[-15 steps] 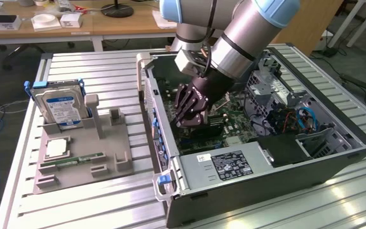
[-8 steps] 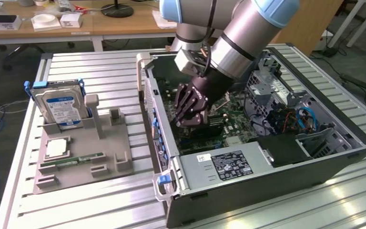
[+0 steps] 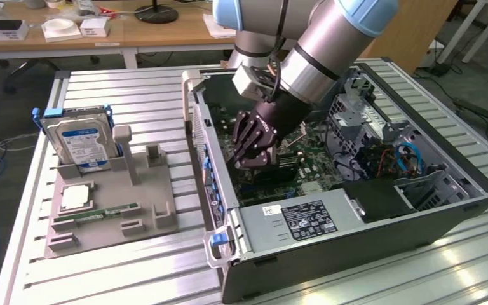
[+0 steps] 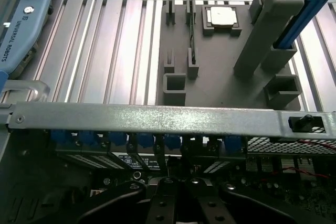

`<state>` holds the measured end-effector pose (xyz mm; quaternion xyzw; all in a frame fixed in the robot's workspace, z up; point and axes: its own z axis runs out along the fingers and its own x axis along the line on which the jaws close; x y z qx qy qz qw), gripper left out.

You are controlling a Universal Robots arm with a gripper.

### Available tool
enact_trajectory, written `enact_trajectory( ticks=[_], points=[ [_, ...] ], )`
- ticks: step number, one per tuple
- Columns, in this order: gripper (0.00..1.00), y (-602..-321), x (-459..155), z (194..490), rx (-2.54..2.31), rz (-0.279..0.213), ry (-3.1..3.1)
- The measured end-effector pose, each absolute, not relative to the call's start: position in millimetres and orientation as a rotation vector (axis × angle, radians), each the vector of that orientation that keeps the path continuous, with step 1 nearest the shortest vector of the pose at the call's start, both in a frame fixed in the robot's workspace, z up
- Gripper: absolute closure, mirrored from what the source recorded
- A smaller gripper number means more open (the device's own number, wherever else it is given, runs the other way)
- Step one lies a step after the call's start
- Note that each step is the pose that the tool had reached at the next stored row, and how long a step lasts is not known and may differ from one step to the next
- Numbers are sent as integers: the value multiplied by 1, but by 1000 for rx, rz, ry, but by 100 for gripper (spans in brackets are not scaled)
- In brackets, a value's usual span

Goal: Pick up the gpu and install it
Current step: 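Press down on the gpu until it lock into place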

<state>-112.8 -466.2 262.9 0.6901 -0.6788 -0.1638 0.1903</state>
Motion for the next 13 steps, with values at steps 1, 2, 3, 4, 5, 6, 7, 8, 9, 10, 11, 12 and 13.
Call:
enact_trajectory(
  ticks=[1, 2, 3, 4, 5, 6, 7, 8, 9, 10, 11, 12, 13],
  points=[
    [90, -466, -113, 263, 1939, -460, -1907],
    [90, -466, -113, 263, 1939, -460, -1907],
    [90, -466, -113, 263, 1939, -460, -1907],
    [90, -466, -113, 262, 1939, -460, -1907],
    [90, -466, -113, 262, 1939, -461, -1908],
    [90, -466, -113, 262, 1939, -460, -1908],
    [90, -466, -113, 262, 1939, -460, -1908],
    [90, -466, -112, 262, 1939, -460, -1907],
    [90, -466, -112, 262, 1939, -460, -1907],
    [90, -466, -111, 262, 1939, -460, -1907],
    [90, -466, -110, 262, 1939, -460, -1907],
    [90, -466, -109, 262, 1939, -460, -1907],
    [90, -466, -108, 262, 1939, -460, -1907]
  ],
)
